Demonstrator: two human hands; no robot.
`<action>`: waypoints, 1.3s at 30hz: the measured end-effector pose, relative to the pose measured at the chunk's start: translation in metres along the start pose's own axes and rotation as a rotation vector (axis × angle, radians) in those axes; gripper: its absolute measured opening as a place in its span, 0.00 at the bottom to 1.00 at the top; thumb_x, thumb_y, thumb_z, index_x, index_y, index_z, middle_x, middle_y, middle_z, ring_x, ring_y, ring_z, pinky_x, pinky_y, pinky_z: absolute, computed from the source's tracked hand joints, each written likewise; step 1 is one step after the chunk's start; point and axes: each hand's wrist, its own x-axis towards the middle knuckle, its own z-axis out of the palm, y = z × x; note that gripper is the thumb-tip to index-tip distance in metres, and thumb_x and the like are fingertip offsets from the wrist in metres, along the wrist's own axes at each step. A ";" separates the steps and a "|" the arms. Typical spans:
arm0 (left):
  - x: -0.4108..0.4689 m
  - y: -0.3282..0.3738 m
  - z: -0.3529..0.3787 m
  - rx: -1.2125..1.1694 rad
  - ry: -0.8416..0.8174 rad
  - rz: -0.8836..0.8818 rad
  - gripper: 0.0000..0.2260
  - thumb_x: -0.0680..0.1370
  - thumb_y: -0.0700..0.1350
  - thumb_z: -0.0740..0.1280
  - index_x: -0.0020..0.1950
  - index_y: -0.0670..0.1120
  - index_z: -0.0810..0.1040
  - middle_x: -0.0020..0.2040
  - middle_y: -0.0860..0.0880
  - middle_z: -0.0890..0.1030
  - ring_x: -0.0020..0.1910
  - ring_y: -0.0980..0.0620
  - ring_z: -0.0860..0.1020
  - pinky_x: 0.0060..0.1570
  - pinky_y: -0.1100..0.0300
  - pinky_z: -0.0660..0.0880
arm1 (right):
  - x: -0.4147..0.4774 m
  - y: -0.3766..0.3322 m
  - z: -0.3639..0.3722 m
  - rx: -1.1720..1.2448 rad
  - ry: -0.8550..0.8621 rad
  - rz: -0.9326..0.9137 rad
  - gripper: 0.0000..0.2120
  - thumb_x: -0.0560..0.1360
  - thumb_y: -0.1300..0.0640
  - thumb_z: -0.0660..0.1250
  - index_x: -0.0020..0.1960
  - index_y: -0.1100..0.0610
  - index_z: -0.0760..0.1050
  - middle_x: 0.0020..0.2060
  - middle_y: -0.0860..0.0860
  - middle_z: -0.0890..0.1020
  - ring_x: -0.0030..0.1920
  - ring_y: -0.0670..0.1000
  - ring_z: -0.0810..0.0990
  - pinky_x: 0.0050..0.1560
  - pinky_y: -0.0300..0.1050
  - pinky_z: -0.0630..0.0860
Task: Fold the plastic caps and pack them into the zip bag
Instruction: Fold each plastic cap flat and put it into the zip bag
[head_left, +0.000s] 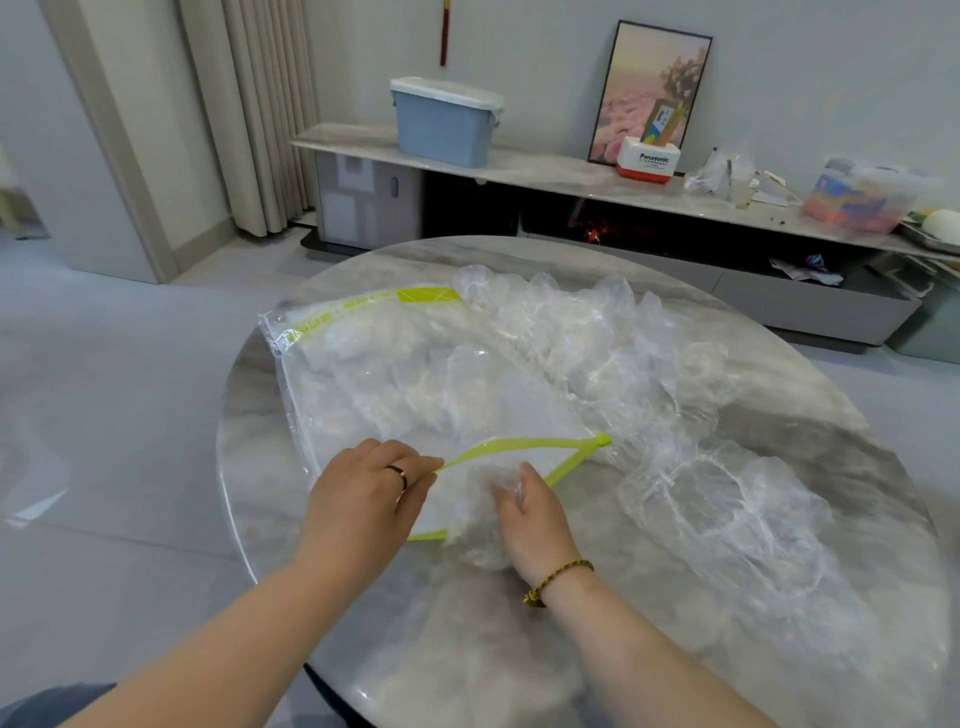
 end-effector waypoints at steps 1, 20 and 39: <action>0.001 -0.001 -0.002 -0.007 0.008 0.012 0.15 0.71 0.47 0.59 0.39 0.46 0.85 0.32 0.51 0.80 0.37 0.52 0.67 0.36 0.63 0.62 | 0.007 -0.006 0.003 -0.043 0.005 -0.034 0.06 0.78 0.65 0.57 0.43 0.58 0.69 0.39 0.54 0.77 0.44 0.55 0.75 0.44 0.42 0.69; -0.004 -0.028 0.009 -0.031 0.078 0.037 0.27 0.82 0.54 0.48 0.41 0.49 0.84 0.33 0.55 0.79 0.37 0.57 0.69 0.38 0.65 0.63 | 0.153 -0.027 0.031 -0.847 0.343 -0.122 0.21 0.77 0.61 0.57 0.69 0.62 0.61 0.64 0.60 0.67 0.62 0.59 0.67 0.59 0.48 0.61; 0.004 -0.031 0.018 0.102 0.013 0.056 0.15 0.70 0.46 0.58 0.41 0.44 0.85 0.34 0.51 0.81 0.43 0.52 0.69 0.41 0.62 0.64 | 0.149 -0.008 0.022 -0.975 0.064 -0.117 0.28 0.80 0.47 0.49 0.76 0.57 0.47 0.75 0.56 0.47 0.75 0.53 0.46 0.72 0.46 0.40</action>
